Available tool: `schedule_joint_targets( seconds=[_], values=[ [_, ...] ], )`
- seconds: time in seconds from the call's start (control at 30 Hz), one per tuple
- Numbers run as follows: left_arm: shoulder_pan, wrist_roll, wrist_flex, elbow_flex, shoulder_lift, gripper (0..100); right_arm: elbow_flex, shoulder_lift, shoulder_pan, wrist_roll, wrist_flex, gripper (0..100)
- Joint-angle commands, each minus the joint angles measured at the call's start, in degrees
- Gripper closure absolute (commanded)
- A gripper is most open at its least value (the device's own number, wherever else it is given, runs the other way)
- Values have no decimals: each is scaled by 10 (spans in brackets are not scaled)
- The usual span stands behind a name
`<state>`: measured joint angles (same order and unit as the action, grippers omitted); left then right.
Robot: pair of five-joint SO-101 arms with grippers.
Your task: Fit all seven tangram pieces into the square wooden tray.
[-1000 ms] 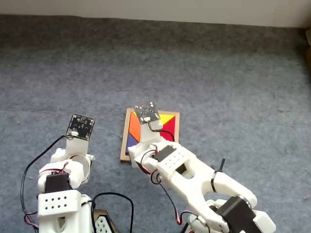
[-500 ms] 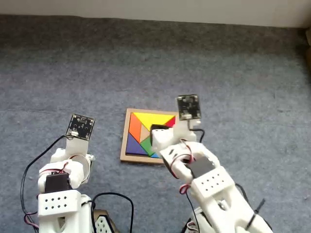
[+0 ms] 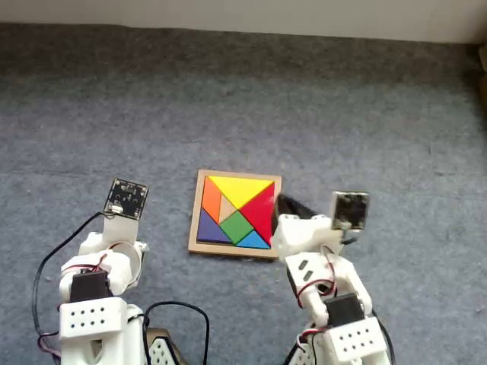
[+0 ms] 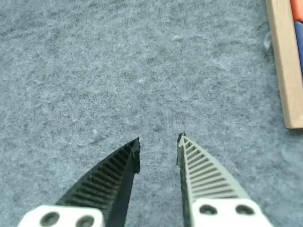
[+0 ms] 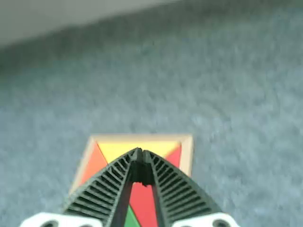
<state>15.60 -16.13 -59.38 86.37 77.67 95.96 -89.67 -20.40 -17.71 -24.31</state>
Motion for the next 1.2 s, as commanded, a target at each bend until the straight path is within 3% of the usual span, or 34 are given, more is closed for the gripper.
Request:
schedule_joint_targets(
  seconds=[0.0, 0.23, 0.43, 0.53, 0.77, 0.97, 1.17],
  values=[
    [2, 3, 9, -5, 7, 852, 89, -149, 65, 8, -53, 994],
    [-17, 13, 5, -28, 7, 852, 80, -131, 142, 8, -180, 994],
    [-51, 163, 5, -52, 22, 857, 80, -131, 171, 8, -298, 994],
    [-53, 201, -3, -45, 72, 857, 80, -131, 178, 8, -347, 994],
    [-53, 204, -77, 11, 286, 857, 80, -131, 178, 8, -408, 994],
    [-64, 203, -76, 19, 253, 854, 80, -126, 178, 8, -409, 994],
    [-160, 201, -76, 73, 264, 857, 80, -131, 178, 5, -449, 994]
  ],
)
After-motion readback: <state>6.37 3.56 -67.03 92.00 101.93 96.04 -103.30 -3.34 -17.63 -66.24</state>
